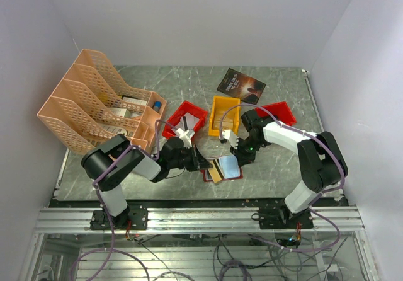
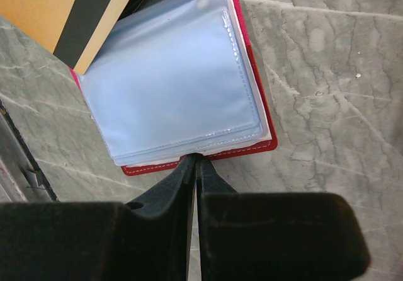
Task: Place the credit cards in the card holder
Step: Insert the credit card into the card holder.
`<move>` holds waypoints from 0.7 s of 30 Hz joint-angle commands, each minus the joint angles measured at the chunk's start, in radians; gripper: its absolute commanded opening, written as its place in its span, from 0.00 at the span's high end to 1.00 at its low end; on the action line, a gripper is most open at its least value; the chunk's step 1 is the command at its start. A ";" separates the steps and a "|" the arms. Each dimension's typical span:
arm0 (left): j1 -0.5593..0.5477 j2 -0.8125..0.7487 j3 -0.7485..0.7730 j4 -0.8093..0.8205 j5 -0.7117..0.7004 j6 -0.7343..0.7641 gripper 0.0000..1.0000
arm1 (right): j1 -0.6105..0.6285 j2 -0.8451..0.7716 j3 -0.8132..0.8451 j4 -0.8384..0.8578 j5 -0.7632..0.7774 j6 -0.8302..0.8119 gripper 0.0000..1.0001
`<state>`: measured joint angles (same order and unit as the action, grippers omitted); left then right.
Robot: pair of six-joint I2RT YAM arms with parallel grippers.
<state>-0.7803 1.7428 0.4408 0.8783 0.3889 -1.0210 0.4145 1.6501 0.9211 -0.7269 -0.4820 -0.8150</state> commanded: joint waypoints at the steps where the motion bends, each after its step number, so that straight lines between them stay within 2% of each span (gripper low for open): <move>1: 0.006 -0.012 0.024 -0.069 -0.014 0.025 0.93 | 0.003 0.015 -0.001 0.001 0.020 0.003 0.95; 8: 0.007 0.004 0.042 -0.076 -0.015 0.022 0.93 | 0.003 0.017 -0.001 0.001 0.021 0.004 0.95; 21: 0.007 0.012 0.099 -0.184 -0.042 0.049 0.93 | 0.003 0.015 -0.002 0.000 0.019 0.005 0.95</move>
<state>-0.7803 1.7424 0.5182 0.7456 0.3767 -0.9989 0.4145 1.6501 0.9211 -0.7269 -0.4816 -0.8108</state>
